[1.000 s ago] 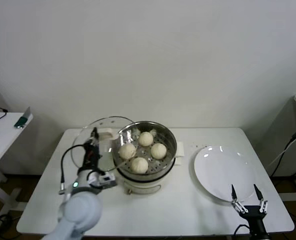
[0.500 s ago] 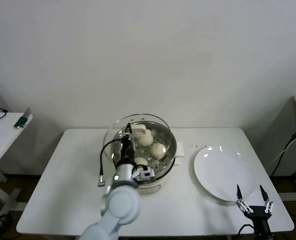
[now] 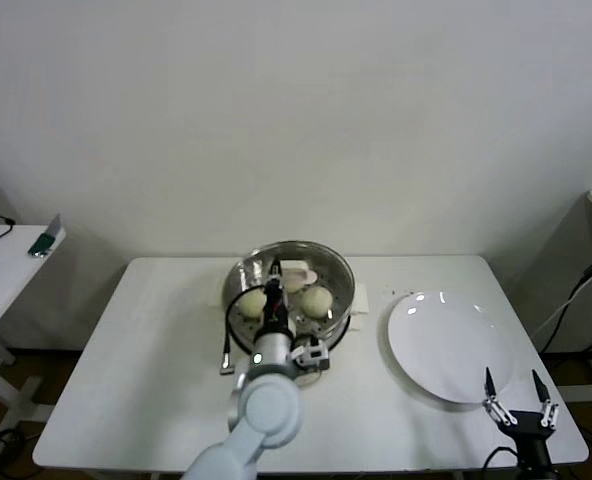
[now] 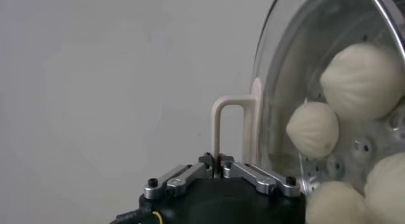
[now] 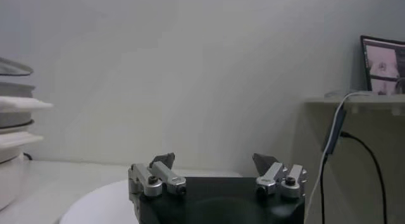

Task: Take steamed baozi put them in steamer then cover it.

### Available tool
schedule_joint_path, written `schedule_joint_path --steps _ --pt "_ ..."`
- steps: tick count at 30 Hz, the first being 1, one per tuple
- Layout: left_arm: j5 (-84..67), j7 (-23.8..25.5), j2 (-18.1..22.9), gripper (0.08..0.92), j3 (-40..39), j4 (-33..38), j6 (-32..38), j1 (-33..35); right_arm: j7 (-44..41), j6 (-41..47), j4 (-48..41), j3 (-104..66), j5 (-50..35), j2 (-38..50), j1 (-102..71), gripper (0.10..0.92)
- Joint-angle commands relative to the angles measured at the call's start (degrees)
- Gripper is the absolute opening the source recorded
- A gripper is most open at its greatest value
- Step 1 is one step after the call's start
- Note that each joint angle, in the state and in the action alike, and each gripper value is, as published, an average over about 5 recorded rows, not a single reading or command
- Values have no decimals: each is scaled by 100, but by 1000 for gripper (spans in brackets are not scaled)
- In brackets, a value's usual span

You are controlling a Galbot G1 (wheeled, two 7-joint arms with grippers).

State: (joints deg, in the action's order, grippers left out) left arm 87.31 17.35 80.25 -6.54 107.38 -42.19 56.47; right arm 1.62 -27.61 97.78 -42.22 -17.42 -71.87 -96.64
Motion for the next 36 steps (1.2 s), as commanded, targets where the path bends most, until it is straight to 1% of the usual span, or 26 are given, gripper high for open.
schedule_joint_path --steps 1,9,15,21,24,27,32,34,36 --pt "-6 -246 101 138 -20 -413 -212 -62 52 -45 -15 -46 -57 -1 -4 823" --pt "-73 -447 98 138 17 -602 -187 -40 69 -138 -36 -35 -76 -63 -14 823" --pt "-51 -492 99 138 86 -674 -140 -54 75 -194 -40 -42 -77 -72 -19 823" --pt "-107 -486 56 138 75 -562 -149 4 74 -210 -46 -38 -79 -79 -15 823" --pt "-209 -461 -34 140 48 -413 -155 68 68 -193 -53 -30 -78 -83 -4 823" --pt "-445 -391 -179 178 27 -161 -145 118 51 -153 -56 -9 -81 -77 3 823" --pt "-1368 -300 -498 316 -41 595 -225 147 41 -90 -82 69 -79 -33 35 823" --pt "-1798 -366 -659 377 -42 974 -227 185 49 -43 -80 102 -77 -24 55 823" --pt "-2366 -588 -863 429 15 1326 -152 274 58 12 -77 134 -73 -22 76 823"
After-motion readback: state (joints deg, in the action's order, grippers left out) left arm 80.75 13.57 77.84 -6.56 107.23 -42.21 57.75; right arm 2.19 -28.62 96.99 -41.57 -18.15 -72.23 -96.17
